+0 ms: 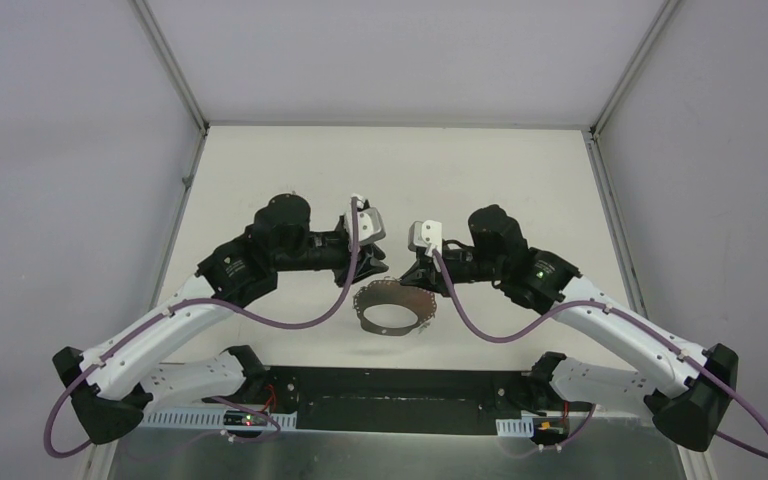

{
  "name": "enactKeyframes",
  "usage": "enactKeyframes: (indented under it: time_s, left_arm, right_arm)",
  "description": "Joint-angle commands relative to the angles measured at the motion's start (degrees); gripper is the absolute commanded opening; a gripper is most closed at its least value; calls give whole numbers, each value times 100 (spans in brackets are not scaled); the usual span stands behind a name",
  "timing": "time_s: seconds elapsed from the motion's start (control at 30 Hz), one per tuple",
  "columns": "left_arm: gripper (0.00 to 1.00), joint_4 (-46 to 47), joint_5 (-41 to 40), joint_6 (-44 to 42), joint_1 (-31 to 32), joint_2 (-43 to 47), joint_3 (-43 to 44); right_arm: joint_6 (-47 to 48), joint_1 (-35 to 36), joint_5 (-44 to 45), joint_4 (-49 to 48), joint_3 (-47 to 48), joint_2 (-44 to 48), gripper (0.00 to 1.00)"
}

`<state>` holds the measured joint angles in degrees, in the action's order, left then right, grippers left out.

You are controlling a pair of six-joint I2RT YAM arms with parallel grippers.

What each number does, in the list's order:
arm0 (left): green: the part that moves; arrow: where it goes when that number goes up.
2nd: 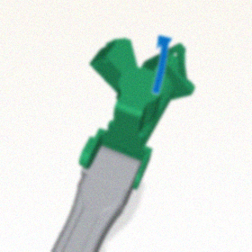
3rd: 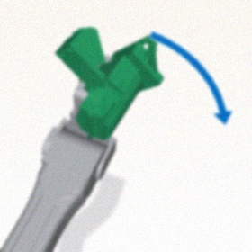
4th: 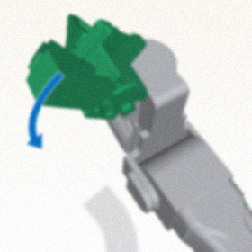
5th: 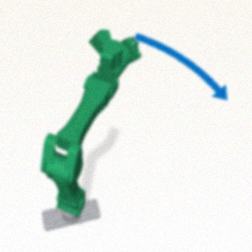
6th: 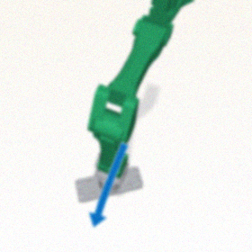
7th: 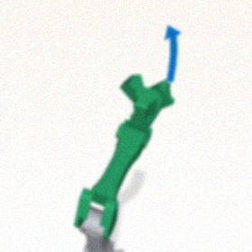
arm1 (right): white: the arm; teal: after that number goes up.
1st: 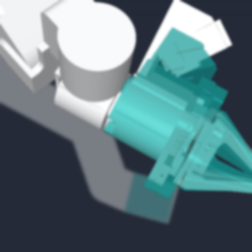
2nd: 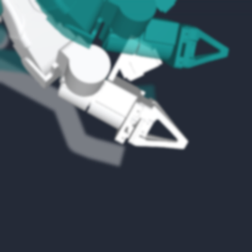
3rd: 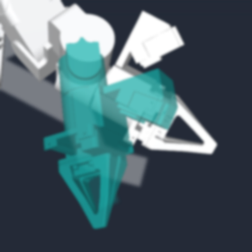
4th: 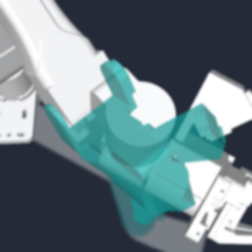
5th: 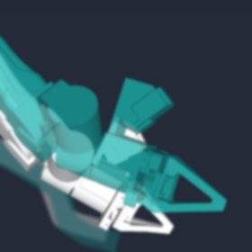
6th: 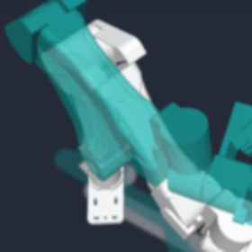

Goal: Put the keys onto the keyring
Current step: Adjust the keyring.

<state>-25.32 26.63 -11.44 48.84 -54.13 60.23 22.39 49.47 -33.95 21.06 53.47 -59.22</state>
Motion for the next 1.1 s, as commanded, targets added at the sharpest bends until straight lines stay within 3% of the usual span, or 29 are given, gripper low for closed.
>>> enactKeyframes:
  time_s: [0.0, 0.33, 0.7, 1.07]
  left_arm:
    - [28, 114, -165, 247, 70, -291, 287]
    - [22, 114, 175, 41, 244, -542, 103]
    - [19, 106, 427, -168, 525, 559, -935]
    - [16, 35, 276, -727, 530, 738, -689]
  right_arm:
    - [-68, -11, -161, -194, 295, 38, 0]
    - [-147, -16, -85, -230, 278, 36, 0]
    - [-356, -17, 68, -326, 313, -2, 0]
    - [-375, -12, 60, -307, 347, 15, 0]
